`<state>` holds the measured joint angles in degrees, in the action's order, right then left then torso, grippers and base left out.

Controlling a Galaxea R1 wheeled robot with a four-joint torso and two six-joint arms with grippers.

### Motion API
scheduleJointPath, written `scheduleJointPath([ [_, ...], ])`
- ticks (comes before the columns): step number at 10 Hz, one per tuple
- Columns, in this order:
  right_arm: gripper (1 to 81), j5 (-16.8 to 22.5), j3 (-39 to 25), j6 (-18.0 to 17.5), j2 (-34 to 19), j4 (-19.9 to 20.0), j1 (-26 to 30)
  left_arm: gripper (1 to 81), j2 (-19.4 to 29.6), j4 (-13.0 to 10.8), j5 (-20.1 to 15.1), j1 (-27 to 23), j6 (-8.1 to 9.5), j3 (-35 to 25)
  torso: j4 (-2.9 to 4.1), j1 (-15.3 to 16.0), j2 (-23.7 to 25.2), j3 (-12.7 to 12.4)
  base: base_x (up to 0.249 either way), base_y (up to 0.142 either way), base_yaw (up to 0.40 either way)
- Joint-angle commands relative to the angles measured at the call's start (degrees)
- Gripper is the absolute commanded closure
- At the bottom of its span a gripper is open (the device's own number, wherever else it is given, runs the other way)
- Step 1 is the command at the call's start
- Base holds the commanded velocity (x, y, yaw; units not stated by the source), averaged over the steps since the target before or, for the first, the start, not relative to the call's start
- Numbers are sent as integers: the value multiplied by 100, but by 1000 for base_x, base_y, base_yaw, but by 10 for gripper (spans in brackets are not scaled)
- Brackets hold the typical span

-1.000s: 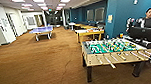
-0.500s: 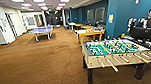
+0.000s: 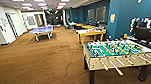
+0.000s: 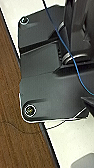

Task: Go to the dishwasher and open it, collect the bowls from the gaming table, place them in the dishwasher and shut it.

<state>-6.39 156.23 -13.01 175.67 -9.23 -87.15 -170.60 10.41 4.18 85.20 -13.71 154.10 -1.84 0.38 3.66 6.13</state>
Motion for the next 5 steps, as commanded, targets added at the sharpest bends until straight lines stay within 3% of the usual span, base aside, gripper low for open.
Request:
scheduleJointPath([
  [1, 10, 278, -33, 35, -20, -44, 219, 10, 16, 49, -339, -227, -17, -3, 0, 0, 0, 0, 113, 64, 0],
  [5, 10, 278, -42, 35, -20, -44, 219, 10, 16, 49, -339, -227, -17, -3, 0, -19, 9, -5, 111, 0, 0],
])
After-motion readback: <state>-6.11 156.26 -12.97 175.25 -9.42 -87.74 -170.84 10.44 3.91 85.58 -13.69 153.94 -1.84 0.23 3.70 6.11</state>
